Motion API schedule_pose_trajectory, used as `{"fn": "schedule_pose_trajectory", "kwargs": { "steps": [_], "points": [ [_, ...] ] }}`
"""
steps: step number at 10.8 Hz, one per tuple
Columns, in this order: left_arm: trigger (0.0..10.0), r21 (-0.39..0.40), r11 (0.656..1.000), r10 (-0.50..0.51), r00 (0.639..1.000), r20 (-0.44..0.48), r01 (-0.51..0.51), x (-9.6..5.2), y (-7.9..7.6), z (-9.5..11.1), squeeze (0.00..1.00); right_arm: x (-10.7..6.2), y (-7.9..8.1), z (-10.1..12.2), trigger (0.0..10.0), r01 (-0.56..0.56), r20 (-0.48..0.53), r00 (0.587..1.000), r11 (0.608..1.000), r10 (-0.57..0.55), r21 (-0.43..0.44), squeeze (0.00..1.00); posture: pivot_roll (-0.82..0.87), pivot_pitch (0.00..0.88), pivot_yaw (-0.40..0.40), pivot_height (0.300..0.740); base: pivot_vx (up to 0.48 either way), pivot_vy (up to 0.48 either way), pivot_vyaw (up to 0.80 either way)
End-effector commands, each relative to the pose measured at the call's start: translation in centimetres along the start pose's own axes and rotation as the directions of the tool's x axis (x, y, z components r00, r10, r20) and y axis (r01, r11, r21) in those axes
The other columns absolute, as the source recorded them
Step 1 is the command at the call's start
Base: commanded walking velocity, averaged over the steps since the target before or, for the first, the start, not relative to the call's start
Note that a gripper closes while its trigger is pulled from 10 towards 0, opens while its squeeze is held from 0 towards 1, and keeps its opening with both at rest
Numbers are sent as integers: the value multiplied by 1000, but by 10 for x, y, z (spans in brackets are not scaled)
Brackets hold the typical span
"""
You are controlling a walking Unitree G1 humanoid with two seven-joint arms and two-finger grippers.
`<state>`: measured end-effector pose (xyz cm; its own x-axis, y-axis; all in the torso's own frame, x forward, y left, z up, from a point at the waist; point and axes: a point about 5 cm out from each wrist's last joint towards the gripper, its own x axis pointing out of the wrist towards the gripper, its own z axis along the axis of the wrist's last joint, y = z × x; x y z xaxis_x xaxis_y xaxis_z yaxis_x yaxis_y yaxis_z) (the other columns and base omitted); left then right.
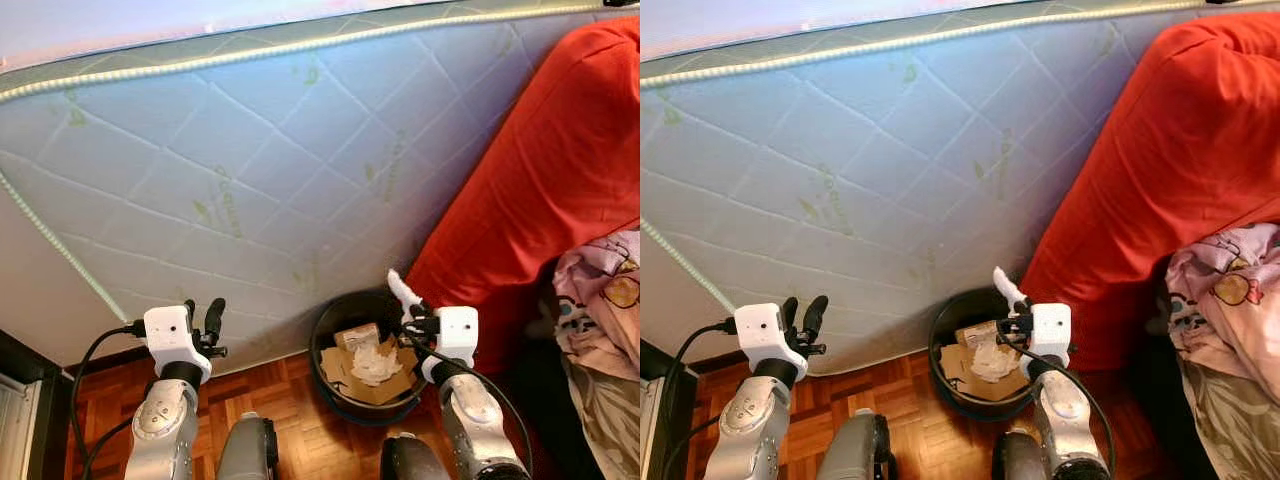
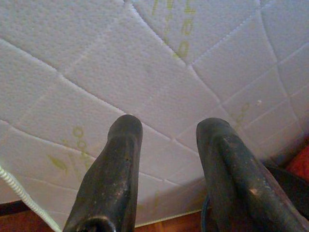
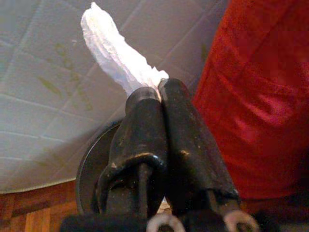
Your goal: Clean up the room
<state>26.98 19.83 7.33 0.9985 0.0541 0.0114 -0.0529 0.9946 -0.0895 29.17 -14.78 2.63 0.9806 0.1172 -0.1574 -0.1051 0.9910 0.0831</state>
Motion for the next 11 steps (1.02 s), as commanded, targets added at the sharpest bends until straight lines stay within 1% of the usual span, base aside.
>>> {"fn": "schedule_pose_trajectory", "kwargs": {
  "steps": [1, 4, 6, 8, 11],
  "points": [
    [10000, -12, 1000, 5, 1000, -4, -5, 0, 1, 1, 0, 0, 1, -3, 10000, -6, -15, 1000, 1000, 6, -3, 0, 37, 144, 8, 642, 0, 0, 0],
    [10000, -15, 1000, 5, 1000, -5, -5, 0, 1, 0, 0, 2, 3, -10, 10000, -18, -60, 998, 1000, 18, -2, 0, 37, 144, 8, 642, 0, 0, 0],
    [10000, -17, 1000, 2, 1000, -5, -2, 0, 1, 0, 0, 2, 2, -12, 10000, -26, -72, 997, 1000, 26, -3, 0, 37, 145, 9, 642, 251, 0, 0],
    [10000, -17, 1000, 2, 1000, -6, -2, 0, 1, 0, 0, 2, 1, -16, 10000, -42, -105, 994, 999, 41, -10, 0, 37, 146, 9, 642, 249, 0, 0],
    [10000, -18, 1000, 3, 1000, -3, -3, 0, 1, 0, 0, 1, -2, -24, 10000, -34, -160, 987, 999, 33, -5, 0, 40, 146, 8, 642, 254, 0, 0]
  ]
}}
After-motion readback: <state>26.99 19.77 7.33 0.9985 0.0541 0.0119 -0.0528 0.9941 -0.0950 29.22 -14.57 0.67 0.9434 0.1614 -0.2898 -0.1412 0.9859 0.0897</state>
